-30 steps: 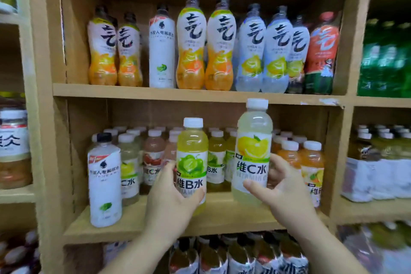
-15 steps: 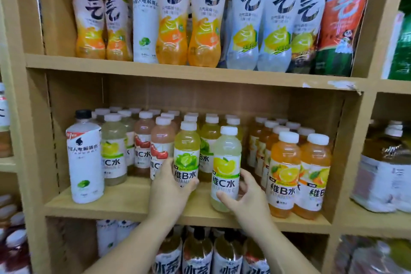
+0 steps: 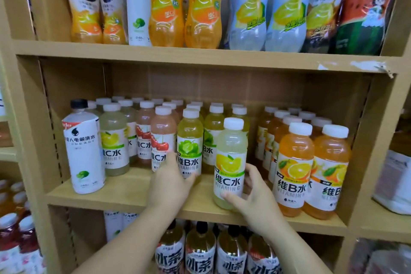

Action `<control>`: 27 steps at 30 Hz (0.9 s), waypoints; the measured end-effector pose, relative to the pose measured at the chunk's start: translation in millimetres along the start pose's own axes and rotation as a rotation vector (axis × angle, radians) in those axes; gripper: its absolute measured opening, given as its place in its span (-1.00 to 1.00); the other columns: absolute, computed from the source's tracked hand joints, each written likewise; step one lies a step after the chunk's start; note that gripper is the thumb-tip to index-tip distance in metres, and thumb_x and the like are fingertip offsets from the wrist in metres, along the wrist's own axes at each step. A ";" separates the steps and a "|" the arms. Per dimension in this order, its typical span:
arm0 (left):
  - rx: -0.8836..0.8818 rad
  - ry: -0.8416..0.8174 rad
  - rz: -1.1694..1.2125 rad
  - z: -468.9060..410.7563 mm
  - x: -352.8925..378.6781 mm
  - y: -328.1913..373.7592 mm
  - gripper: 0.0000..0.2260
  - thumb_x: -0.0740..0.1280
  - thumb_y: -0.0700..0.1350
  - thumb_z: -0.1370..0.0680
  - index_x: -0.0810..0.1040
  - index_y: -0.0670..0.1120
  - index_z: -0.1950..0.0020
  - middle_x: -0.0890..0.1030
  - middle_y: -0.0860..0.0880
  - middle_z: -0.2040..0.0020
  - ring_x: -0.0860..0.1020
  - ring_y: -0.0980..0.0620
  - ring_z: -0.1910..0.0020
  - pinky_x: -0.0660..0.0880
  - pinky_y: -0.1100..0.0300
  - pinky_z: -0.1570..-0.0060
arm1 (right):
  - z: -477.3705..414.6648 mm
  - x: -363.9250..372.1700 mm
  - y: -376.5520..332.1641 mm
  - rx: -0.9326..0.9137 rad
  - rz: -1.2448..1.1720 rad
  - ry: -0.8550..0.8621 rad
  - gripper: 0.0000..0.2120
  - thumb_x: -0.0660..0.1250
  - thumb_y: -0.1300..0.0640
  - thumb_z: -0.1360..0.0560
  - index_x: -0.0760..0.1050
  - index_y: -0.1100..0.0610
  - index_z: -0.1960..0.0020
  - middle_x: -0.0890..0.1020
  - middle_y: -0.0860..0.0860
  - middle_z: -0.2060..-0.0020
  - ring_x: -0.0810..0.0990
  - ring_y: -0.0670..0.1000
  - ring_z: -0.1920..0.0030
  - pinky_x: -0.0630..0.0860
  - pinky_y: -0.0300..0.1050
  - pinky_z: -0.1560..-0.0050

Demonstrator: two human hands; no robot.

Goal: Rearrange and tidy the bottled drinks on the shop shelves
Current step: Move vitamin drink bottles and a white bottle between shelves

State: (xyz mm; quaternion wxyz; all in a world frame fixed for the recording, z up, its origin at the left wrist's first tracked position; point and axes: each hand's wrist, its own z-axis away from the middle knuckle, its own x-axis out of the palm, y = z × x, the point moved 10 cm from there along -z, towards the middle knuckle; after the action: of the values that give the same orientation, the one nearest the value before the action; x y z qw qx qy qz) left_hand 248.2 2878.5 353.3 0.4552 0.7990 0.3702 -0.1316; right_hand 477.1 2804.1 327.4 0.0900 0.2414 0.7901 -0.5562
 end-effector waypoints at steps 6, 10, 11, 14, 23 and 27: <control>-0.064 -0.026 -0.019 -7.5 1.8 1.1 -0.44 0.60 0.12 -0.35 0.30 0.00 -0.09 0.65 -0.05 0.04 0.64 -0.14 0.05 0.59 0.01 0.13 | -0.5 0.5 -0.1 -0.009 0.018 -0.003 -0.17 0.52 -0.30 -0.28 0.26 -0.22 -0.45 0.57 -0.26 -0.29 0.51 -0.24 -0.32 0.50 -0.02 -0.36; -0.043 -0.044 0.015 1.3 -5.6 7.4 -0.48 0.60 0.14 -0.35 0.33 0.03 -0.05 0.61 0.04 0.08 0.61 -0.05 0.08 0.52 0.10 0.19 | -0.3 -0.3 3.2 0.004 0.018 0.001 -0.23 0.57 -0.16 -0.36 0.27 -0.21 -0.46 0.57 -0.26 -0.31 0.51 -0.26 -0.32 0.48 -0.01 -0.38; -0.024 -0.040 0.027 6.9 -12.5 7.7 -0.50 0.58 0.16 -0.36 0.33 0.05 -0.02 0.56 0.10 0.11 0.58 0.01 0.11 0.50 0.12 0.19 | -0.5 0.1 2.8 0.005 0.022 0.000 -0.23 0.58 -0.12 -0.38 0.27 -0.20 -0.47 0.56 -0.25 -0.32 0.50 -0.26 -0.32 0.48 -0.04 -0.38; 0.093 0.114 0.016 23.5 -55.9 -2.9 -0.62 0.53 0.14 -0.43 0.43 0.03 -0.05 0.49 0.11 0.05 0.52 0.02 0.05 0.50 0.08 0.09 | -0.9 -0.2 0.2 0.006 0.033 0.000 -0.21 0.58 -0.06 -0.40 0.25 -0.15 -0.51 0.52 -0.23 -0.36 0.48 -0.26 -0.31 0.44 -0.23 -0.28; -0.162 0.440 -0.033 18.8 -174.4 -104.9 -0.24 0.57 -0.03 -0.43 0.30 -0.18 -0.51 0.36 -0.20 -0.44 0.33 -0.18 -0.42 0.30 -0.10 -0.39 | 6.6 64.0 -35.5 -0.036 -0.020 -0.103 -0.34 0.58 0.03 -0.43 0.34 -0.26 -0.39 0.59 -0.36 -0.22 0.49 -0.41 -0.24 0.45 -0.40 -0.17; -0.290 0.265 0.127 -3.8 -157.1 -143.9 -0.08 0.55 0.09 -0.44 0.10 -0.09 -0.63 0.32 -0.14 -0.54 0.32 -0.18 -0.49 0.34 -0.18 -0.40 | 7.5 104.8 -53.7 -0.060 -0.061 -0.143 -0.26 0.59 -0.01 -0.42 0.31 -0.17 -0.49 0.56 -0.30 -0.32 0.50 -0.26 -0.34 0.48 -0.06 -0.35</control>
State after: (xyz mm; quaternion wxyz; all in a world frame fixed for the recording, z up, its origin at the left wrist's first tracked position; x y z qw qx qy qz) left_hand 36.8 2852.4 350.7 0.5201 0.7572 0.3908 0.0585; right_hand 359.3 2812.5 326.4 0.1366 0.1740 0.8049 -0.5506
